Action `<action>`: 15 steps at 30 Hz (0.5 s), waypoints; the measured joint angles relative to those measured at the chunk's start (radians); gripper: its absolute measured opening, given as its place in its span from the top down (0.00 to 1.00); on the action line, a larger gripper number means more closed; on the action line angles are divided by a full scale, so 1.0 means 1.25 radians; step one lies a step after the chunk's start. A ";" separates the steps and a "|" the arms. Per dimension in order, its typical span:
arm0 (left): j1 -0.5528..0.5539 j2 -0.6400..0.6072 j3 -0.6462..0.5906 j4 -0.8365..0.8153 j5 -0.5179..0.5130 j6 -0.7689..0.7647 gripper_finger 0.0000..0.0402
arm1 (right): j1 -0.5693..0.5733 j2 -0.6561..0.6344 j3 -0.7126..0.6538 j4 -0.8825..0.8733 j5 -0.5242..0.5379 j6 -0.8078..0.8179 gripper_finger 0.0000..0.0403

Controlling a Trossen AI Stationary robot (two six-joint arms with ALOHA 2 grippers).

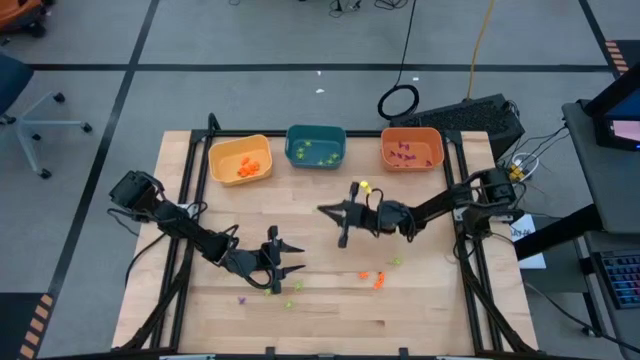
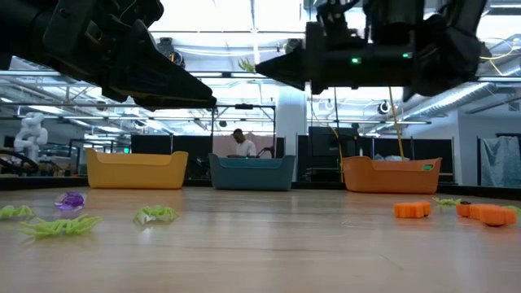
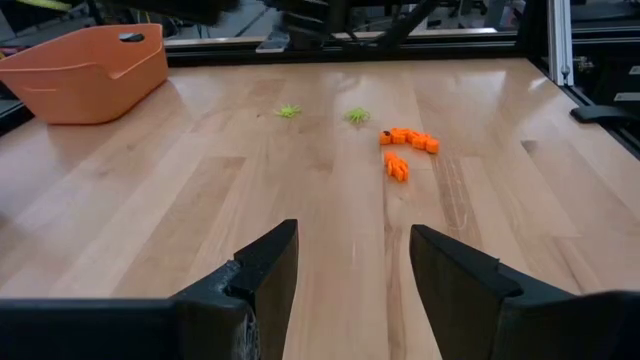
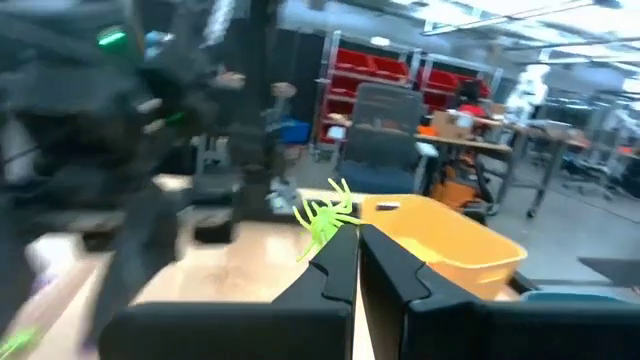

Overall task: Sort Halloween decoration
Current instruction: Put the green spider toy into the blue bin

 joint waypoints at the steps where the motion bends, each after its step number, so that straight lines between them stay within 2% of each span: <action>1: 0.000 0.000 0.000 0.000 0.000 0.000 0.52 | -0.012 0.000 0.007 0.000 0.000 0.010 1.00; 5: 0.000 0.000 0.000 0.000 0.000 0.000 0.52 | -0.060 0.000 0.050 -0.033 -0.002 0.039 1.00; 8: 0.000 0.000 0.000 0.000 0.000 0.000 0.52 | -0.102 0.000 0.100 -0.108 -0.002 0.049 1.00; 15: 0.000 0.000 0.000 0.000 0.000 -0.002 0.52 | -0.203 0.000 0.254 -0.455 -0.003 0.064 1.00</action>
